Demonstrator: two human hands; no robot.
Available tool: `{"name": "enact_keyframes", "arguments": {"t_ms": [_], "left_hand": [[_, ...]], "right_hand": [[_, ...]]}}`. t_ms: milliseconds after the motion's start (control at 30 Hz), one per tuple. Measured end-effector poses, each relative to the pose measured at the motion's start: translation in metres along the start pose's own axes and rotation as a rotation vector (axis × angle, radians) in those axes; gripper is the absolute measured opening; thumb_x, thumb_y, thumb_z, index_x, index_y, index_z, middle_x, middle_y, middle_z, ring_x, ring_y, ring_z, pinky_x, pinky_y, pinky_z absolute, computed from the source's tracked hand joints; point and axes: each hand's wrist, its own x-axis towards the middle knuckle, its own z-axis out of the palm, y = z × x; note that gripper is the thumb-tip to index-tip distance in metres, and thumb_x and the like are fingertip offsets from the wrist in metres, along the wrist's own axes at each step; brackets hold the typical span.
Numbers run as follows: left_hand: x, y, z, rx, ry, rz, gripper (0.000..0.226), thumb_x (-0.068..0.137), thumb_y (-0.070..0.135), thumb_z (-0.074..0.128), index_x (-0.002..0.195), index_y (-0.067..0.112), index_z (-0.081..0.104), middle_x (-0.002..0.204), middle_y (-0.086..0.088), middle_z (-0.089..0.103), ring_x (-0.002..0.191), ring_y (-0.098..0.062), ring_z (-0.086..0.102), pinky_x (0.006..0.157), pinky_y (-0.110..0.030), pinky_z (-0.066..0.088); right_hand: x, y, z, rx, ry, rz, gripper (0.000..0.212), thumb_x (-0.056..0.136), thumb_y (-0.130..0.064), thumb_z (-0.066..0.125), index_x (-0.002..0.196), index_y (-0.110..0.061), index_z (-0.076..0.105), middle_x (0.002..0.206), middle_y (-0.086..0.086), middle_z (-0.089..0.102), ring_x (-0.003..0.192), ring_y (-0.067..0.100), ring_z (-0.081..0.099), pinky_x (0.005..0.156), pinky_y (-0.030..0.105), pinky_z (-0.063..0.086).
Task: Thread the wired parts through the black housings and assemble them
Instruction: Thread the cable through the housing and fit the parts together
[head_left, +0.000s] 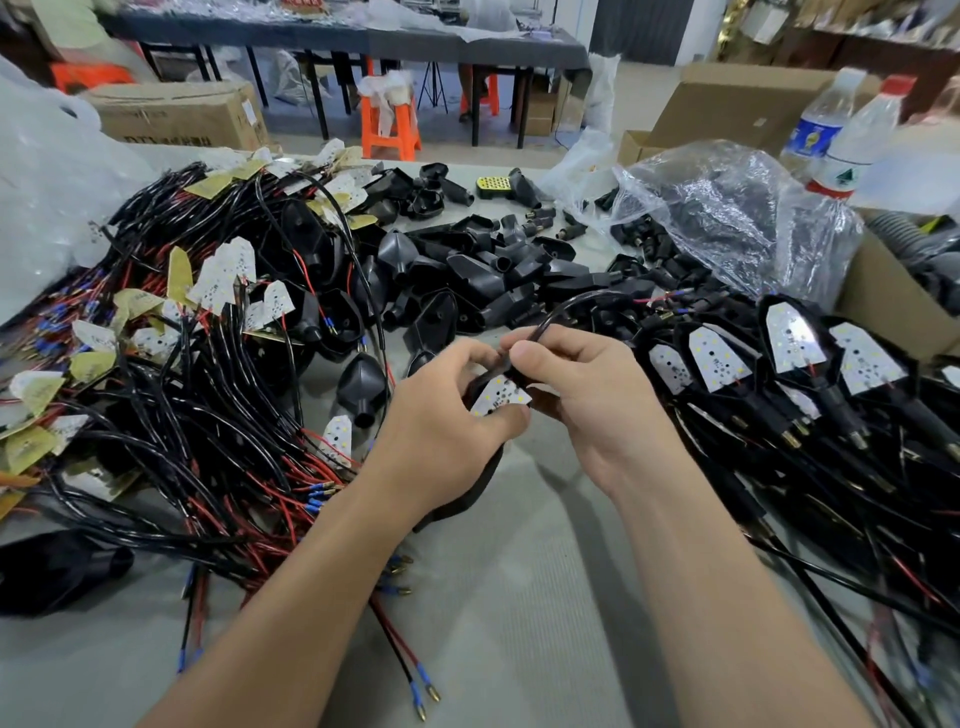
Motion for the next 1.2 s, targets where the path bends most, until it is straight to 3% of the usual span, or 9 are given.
{"name": "enact_keyframes", "arguments": {"t_ms": [100,167,300,433,600,867,1033,1133,1200], "left_hand": [[-0.001,0.004,-0.003,-0.006,0.101,0.037,0.045,0.072,0.029,0.086,0.102,0.034,0.052,0.091,0.02,0.073,0.078,-0.005,0.068,0.074,-0.031,0.054],[-0.001,0.005,-0.007,0.069,0.214,0.076,0.045,0.068,0.038,0.086,0.096,0.032,0.053,0.107,0.024,0.07,0.092,-0.005,0.067,0.082,-0.037,0.056],[-0.001,0.005,-0.01,0.329,0.333,0.174,0.016,0.075,0.05,0.082,0.076,0.037,0.073,0.134,0.018,0.065,0.127,-0.006,0.051,0.094,-0.026,0.038],[-0.002,0.002,-0.007,0.442,0.358,0.211,0.016,0.083,0.04,0.081,0.097,0.032,0.083,0.133,0.01,0.069,0.124,-0.006,0.047,0.091,-0.012,0.027],[0.0,0.004,-0.009,0.554,0.269,0.225,0.023,0.086,0.04,0.074,0.102,0.026,0.083,0.13,0.008,0.071,0.124,-0.013,0.054,0.098,-0.032,0.04],[0.001,0.004,-0.01,0.561,0.155,0.237,0.03,0.089,0.021,0.073,0.118,0.02,0.077,0.138,0.003,0.067,0.131,-0.018,0.05,0.104,-0.038,0.036],[0.003,0.0,-0.016,0.522,0.068,0.171,0.031,0.088,0.027,0.075,0.119,0.025,0.078,0.145,0.008,0.06,0.14,-0.01,0.039,0.111,-0.03,0.028],[0.005,0.0,-0.019,0.449,0.068,0.123,0.027,0.081,0.03,0.081,0.108,0.029,0.081,0.146,0.011,0.059,0.139,-0.007,0.037,0.1,-0.015,0.021],[0.006,0.0,-0.021,0.417,0.084,0.101,0.025,0.075,0.032,0.086,0.099,0.031,0.082,0.145,0.013,0.059,0.137,-0.007,0.037,0.098,-0.012,0.018]], "right_hand": [[0.001,0.001,0.002,0.049,0.103,-0.047,0.017,0.09,0.002,0.069,0.083,-0.011,0.078,0.075,0.002,0.073,0.069,0.01,0.065,0.065,0.021,0.053],[0.002,0.002,0.003,0.094,0.18,-0.068,0.02,0.089,0.002,0.071,0.079,-0.014,0.078,0.075,-0.001,0.074,0.069,0.007,0.065,0.064,0.019,0.053],[0.005,0.003,0.002,0.135,0.25,-0.092,0.026,0.088,0.0,0.074,0.07,-0.017,0.08,0.076,-0.003,0.076,0.069,0.005,0.068,0.065,0.017,0.053],[0.005,0.005,0.003,0.137,0.222,-0.078,0.029,0.088,-0.001,0.075,0.067,-0.02,0.081,0.075,-0.002,0.075,0.07,0.007,0.069,0.067,0.018,0.054],[0.006,0.009,0.002,0.078,0.226,-0.068,0.027,0.086,-0.002,0.077,0.067,-0.02,0.081,0.072,0.0,0.075,0.069,0.009,0.07,0.07,0.021,0.056],[0.007,0.012,-0.001,-0.004,0.157,-0.067,0.024,0.086,-0.001,0.077,0.07,-0.018,0.081,0.07,0.004,0.075,0.07,0.011,0.072,0.068,0.022,0.057],[0.006,0.013,-0.001,-0.081,0.124,-0.054,0.015,0.084,0.0,0.077,0.078,-0.013,0.08,0.077,0.01,0.077,0.073,0.016,0.074,0.071,0.024,0.058],[0.006,0.015,0.002,-0.098,0.132,-0.053,0.018,0.084,-0.001,0.077,0.073,-0.014,0.08,0.074,0.01,0.077,0.069,0.015,0.072,0.067,0.023,0.057],[0.007,0.016,0.004,-0.119,0.154,-0.056,0.018,0.085,-0.004,0.078,0.072,-0.016,0.08,0.073,0.008,0.076,0.067,0.013,0.071,0.066,0.021,0.055]]}}
